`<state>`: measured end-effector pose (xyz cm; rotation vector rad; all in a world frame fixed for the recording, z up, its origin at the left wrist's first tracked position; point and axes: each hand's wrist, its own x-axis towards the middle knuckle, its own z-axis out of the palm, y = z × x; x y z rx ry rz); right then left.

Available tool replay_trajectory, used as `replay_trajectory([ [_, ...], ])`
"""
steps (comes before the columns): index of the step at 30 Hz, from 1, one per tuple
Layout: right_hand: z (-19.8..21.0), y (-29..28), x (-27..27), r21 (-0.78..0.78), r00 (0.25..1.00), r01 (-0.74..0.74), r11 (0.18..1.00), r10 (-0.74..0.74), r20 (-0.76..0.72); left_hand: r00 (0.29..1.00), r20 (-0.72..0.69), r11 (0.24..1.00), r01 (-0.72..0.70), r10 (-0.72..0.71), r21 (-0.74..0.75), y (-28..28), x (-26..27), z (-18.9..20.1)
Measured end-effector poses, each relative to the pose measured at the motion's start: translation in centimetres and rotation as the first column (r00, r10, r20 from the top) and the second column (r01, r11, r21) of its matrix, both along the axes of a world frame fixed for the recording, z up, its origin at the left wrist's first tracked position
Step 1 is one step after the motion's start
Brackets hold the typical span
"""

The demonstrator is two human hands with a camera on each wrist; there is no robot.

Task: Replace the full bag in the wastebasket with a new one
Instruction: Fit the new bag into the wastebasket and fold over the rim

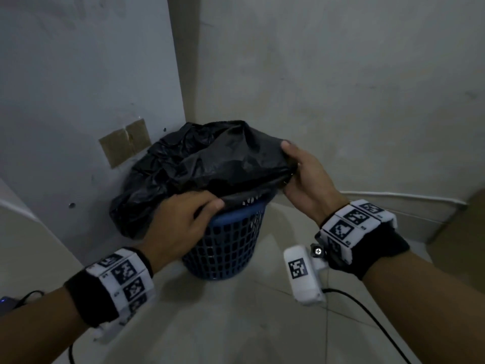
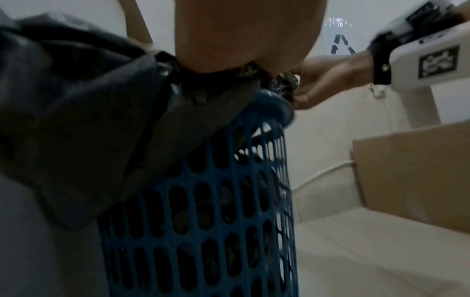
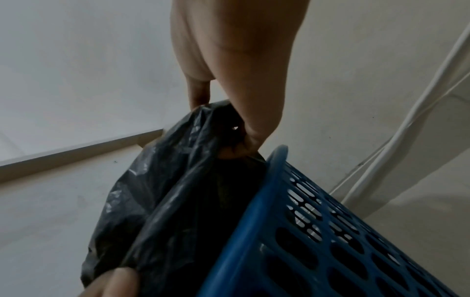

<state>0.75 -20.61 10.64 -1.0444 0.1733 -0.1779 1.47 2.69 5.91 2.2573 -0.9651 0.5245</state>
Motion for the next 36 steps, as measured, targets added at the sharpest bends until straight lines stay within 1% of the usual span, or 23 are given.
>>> replay_trajectory([
  [2, 0.6, -0.3, -0.4, 0.045, 1.0, 0.018, 0.999, -0.018, -0.002, 0.996, -0.084, 0.982, -0.011, -0.005, -0.189, 0.4, 0.4, 0.9],
  [3, 0.7, -0.4, -0.5, 0.077, 1.0, 0.022, 0.997, -0.021, -0.009, 0.993, -0.117, 0.966, -0.034, 0.004, -0.257, 0.5, 0.5, 1.4],
  [4, 0.8, -0.4, -0.6, 0.083, 1.0, 0.014, 0.996, -0.014, -0.004, 0.989, -0.145, 0.949, -0.059, 0.014, -0.309, 0.5, 0.7, 1.9],
  [6, 0.8, -0.1, -0.7, 0.013, 1.0, -0.01, 1.0, 0.01, -0.011, 0.983, -0.181, 0.925, -0.094, 0.028, -0.368, 0.6, 1.0, 2.7],
  [8, 0.7, 0.2, -0.5, -0.09, 0.999, -0.039, 0.995, 0.038, -0.01, 0.984, -0.168, 0.921, -0.119, 0.06, -0.371, 0.6, 1.1, 3.2],
  [10, 0.7, 0.5, -0.5, -0.121, 0.998, -0.06, 0.991, 0.058, -0.022, 0.986, -0.134, 0.917, -0.139, 0.095, -0.373, 0.8, 1.3, 3.3],
  [15, 1.2, 0.6, -0.4, 0.058, 1.0, -0.029, 0.998, 0.029, -0.006, 0.989, -0.112, 0.907, -0.131, 0.094, -0.4, 1.2, 0.9, 3.4],
  [17, 1.4, 0.6, -0.4, 0.107, 1.0, -0.006, 0.994, 0.006, -0.005, 0.99, -0.105, 0.888, -0.134, 0.098, -0.441, 1.1, 0.7, 3.8],
  [19, 1.5, 0.8, -0.7, 0.128, 0.999, -0.012, 0.992, 0.017, -0.034, 0.986, -0.128, 0.861, -0.158, 0.11, -0.483, 1.0, 0.7, 4.3],
  [21, 1.7, 1.6, -1.2, 0.093, 0.995, -0.054, 0.994, 0.061, -0.078, 0.983, -0.16, 0.853, -0.162, 0.094, -0.496, 0.7, 0.7, 4.7],
  [23, 2.0, 2.4, -1.4, 0.057, 0.987, -0.113, 0.992, 0.118, -0.108, 0.983, -0.177, 0.854, -0.136, 0.053, -0.502, 0.4, 0.4, 4.9],
  [27, 2.8, 3.6, -1.3, 0.051, 0.97, -0.229, 0.972, 0.232, -0.066, 0.984, -0.174, 0.867, -0.124, 0.044, -0.482, 0.5, -0.6, 5.1],
  [29, 3.1, 3.7, -1.1, 0.058, 0.972, -0.223, 0.973, 0.227, -0.066, 0.985, -0.168, 0.862, -0.118, 0.039, -0.493, 0.8, -0.6, 5.3],
  [31, 3.3, 3.6, -0.8, 0.042, 0.963, -0.246, 0.968, 0.249, -0.098, 0.983, -0.179, 0.854, -0.119, 0.031, -0.507, 1.1, -0.5, 5.5],
  [34, 3.5, 3.7, -1.0, -0.059, 0.941, -0.296, 0.953, 0.281, -0.188, 0.98, -0.192, 0.855, -0.138, 0.046, -0.5, 1.2, -0.4, 5.5],
  [36, 3.9, 3.3, -1.3, -0.114, 0.946, -0.235, 0.965, 0.2, -0.255, 0.984, -0.171, 0.856, -0.135, 0.055, -0.499, 1.3, -0.2, 5.5],
])
